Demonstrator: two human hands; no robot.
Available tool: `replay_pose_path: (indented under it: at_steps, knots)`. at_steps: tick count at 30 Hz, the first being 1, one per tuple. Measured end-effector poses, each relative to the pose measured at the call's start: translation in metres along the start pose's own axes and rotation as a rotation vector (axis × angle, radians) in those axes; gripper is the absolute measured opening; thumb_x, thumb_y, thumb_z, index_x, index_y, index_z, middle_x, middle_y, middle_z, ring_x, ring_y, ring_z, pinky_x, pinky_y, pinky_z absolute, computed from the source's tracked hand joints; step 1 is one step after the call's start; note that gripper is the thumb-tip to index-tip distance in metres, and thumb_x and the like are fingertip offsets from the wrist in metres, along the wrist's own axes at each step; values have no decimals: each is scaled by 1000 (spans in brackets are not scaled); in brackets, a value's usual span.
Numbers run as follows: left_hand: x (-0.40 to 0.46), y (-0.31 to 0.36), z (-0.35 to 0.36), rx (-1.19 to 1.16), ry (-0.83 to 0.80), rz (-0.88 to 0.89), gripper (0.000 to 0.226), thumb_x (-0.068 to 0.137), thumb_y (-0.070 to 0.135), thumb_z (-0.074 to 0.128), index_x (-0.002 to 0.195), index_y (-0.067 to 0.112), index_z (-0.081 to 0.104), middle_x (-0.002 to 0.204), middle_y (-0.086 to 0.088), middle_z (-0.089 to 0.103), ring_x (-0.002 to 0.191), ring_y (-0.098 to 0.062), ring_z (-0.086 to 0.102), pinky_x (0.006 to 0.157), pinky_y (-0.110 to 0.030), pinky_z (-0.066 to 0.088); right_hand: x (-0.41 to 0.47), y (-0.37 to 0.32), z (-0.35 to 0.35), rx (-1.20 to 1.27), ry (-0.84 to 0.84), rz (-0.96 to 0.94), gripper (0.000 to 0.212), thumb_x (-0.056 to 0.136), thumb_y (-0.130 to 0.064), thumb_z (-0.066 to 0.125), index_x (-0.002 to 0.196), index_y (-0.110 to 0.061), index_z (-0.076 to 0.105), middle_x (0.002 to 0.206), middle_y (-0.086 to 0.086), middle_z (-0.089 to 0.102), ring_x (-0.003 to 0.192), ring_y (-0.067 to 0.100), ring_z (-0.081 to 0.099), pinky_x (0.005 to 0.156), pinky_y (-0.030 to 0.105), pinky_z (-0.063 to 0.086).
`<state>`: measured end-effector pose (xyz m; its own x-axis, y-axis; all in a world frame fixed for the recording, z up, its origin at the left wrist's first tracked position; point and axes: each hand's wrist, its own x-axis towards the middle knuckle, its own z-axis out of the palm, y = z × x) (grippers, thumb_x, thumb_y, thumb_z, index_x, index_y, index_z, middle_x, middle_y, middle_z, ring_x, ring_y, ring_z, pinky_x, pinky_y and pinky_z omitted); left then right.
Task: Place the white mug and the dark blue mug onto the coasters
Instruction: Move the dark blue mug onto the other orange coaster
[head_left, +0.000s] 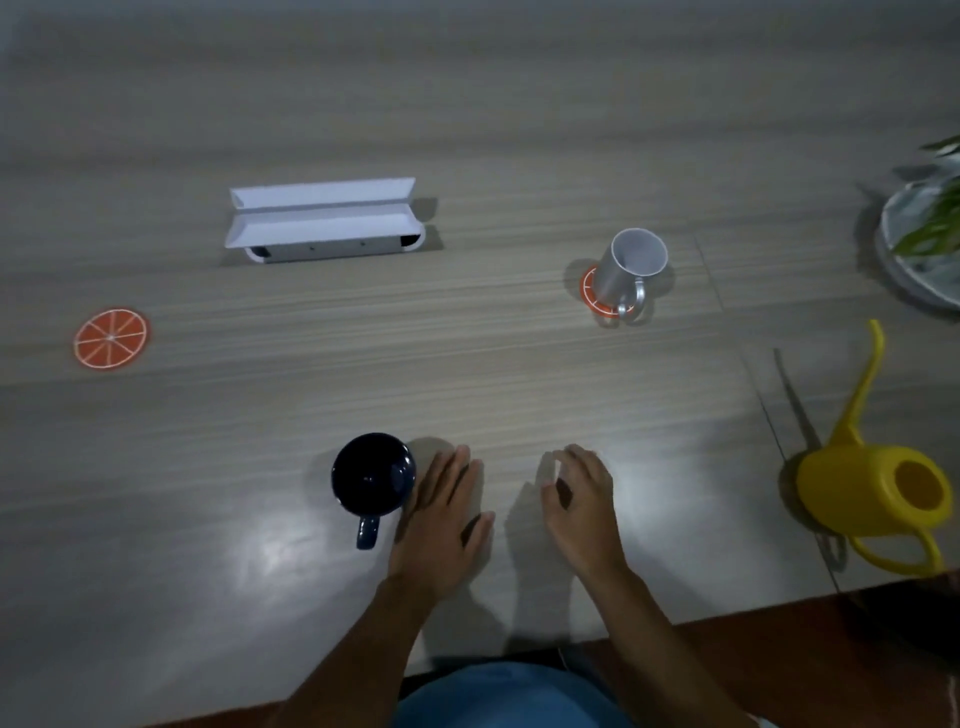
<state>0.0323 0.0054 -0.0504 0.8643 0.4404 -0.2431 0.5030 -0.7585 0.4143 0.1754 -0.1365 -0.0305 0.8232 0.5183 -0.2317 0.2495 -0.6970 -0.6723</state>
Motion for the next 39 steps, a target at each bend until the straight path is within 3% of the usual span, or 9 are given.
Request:
replay_pose_path:
  at_steps: [2, 4, 9, 13, 16, 19, 24, 31, 39]
  knots:
    - [-17, -10, -2, -47, -18, 32, 69, 100, 53, 25, 160, 19, 21, 168, 8, 9, 156, -13, 2, 127, -29, -6, -9, -3, 20, -85, -65, -57, 39, 96, -12, 64, 133, 0, 60, 154, 22, 46, 146, 41, 36, 122, 55, 30]
    - [-34, -19, -5, -128, -20, 43, 66, 100, 47, 28, 159, 17, 26, 167, 6, 18, 155, -13, 11, 127, -36, 17, -15, -9, 36, -157, -111, -118, 47, 96, -16, 63, 141, -4, 55, 161, 21, 35, 151, 42, 25, 125, 57, 21]
    - [-73, -44, -12, -247, 105, -65, 49, 97, 35, 45, 141, 18, 55, 145, -4, 59, 127, -23, 59, 101, -33, 52, -21, -21, 51, -298, -125, -157, 57, 97, -31, 60, 148, -12, 44, 166, 16, 26, 154, 39, 13, 125, 59, 13]
    - [-95, -58, -24, -394, 281, -197, 31, 95, 39, 55, 116, 21, 69, 110, 5, 71, 95, -12, 67, 82, -25, 51, -25, -22, 54, -368, -147, -198, 65, 98, -43, 52, 154, -13, 37, 169, 14, 21, 158, 35, 9, 127, 57, 10]
    - [-102, -61, -35, -584, 340, -271, 29, 92, 43, 68, 117, 32, 60, 109, 19, 66, 97, 4, 62, 81, -20, 53, -27, -27, 57, -404, -203, -233, 70, 100, -48, 49, 159, -16, 27, 172, 12, 10, 159, 31, -2, 127, 54, -2]
    - [-98, -61, -47, -725, 393, -305, 31, 86, 47, 74, 110, 36, 58, 104, 16, 68, 94, -5, 66, 77, -25, 57, -25, -34, 58, -415, -237, -230, 78, 101, -52, 45, 162, -15, 13, 173, 10, -3, 159, 29, -13, 127, 53, -9]
    - [-88, -59, -55, -736, 469, -234, 16, 93, 19, 70, 102, 30, 62, 100, 10, 67, 92, -10, 65, 77, -38, 59, -24, -37, 59, -458, -258, -213, 87, 93, -65, 26, 163, -16, 8, 173, 8, -8, 158, 28, -17, 127, 55, -8]
    - [-77, -70, -63, -813, 471, -273, 7, 97, 18, 67, 94, 24, 70, 95, 2, 68, 92, -9, 64, 76, -21, 51, -25, -45, 58, -527, -292, -210, 99, 80, -73, 6, 163, -20, 4, 172, 11, -13, 157, 32, -20, 126, 59, -7]
    - [-81, -92, -77, -941, 524, -332, 14, 100, 20, 62, 95, 21, 74, 89, 0, 74, 86, -12, 69, 75, -30, 54, -31, -86, 85, -649, -405, -353, 80, 98, -63, 34, 162, -18, 14, 173, 9, -5, 158, 35, -13, 125, 63, 2]
